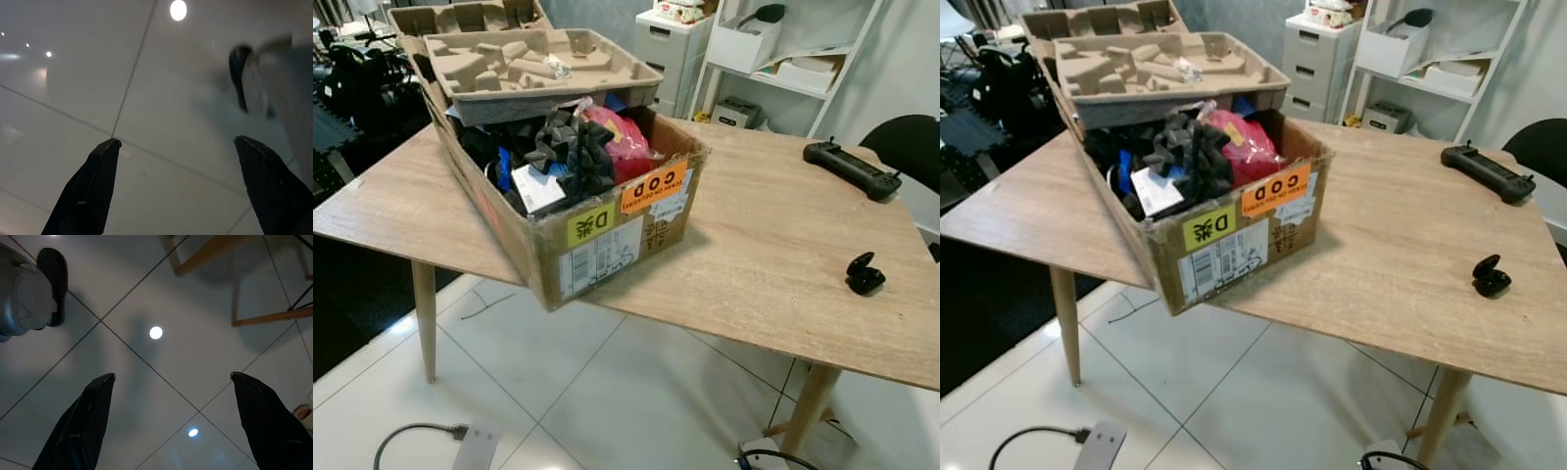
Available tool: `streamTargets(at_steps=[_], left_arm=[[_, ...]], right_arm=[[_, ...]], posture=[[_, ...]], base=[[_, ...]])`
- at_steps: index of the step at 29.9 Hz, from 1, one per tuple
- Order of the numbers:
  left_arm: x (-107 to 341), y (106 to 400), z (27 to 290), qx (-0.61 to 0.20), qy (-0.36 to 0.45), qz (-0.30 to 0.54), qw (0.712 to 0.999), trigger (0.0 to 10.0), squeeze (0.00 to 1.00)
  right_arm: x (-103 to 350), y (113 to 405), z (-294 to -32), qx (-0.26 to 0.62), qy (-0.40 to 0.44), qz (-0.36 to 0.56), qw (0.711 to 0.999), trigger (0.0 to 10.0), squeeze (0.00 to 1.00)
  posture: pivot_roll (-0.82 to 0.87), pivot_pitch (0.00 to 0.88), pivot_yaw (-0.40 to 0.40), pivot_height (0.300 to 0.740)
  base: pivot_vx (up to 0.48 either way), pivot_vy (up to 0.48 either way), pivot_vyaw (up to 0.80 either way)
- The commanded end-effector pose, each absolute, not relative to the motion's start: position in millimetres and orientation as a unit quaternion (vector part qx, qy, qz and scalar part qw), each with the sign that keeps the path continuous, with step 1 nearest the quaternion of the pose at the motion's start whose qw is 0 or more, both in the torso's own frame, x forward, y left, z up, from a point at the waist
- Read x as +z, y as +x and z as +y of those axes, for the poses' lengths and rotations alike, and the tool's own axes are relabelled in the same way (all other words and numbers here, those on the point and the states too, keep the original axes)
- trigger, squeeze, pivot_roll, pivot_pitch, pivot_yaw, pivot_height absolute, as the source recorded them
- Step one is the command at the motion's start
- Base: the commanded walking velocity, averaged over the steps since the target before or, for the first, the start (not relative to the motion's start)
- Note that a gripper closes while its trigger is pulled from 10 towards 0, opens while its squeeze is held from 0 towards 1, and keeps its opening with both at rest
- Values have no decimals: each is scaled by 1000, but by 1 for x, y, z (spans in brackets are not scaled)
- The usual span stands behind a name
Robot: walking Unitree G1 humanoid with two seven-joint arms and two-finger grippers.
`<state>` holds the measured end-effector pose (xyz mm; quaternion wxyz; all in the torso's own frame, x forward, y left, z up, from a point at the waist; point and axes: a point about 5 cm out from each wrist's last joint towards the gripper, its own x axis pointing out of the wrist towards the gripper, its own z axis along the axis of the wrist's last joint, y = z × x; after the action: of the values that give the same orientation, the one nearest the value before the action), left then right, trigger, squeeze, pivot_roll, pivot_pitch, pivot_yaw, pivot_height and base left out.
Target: Picking trash to rubbish bin
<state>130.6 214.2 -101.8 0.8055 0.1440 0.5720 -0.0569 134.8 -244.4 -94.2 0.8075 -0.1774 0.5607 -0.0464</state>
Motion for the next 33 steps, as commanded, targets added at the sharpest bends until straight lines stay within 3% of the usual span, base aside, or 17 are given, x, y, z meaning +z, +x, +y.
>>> streamTargets(at_steps=[1,9,33], left_arm=[[-106,121,209,-74,166,586,789,10000,0],[-110,114,196,-116,201,587,775,10000,0],[-112,109,196,-114,201,598,768,10000,0]], right_arm=[[-95,131,-245,-47,-181,567,802,10000,0],[-96,137,-234,-22,-189,560,806,10000,0],[-100,129,-230,-8,-193,569,799,10000,0]], posture=[[-35,51,-8,740],[-32,56,-7,740],[-34,59,-7,740]], base=[[0,0,0],[0,0,0],[0,0,0]])
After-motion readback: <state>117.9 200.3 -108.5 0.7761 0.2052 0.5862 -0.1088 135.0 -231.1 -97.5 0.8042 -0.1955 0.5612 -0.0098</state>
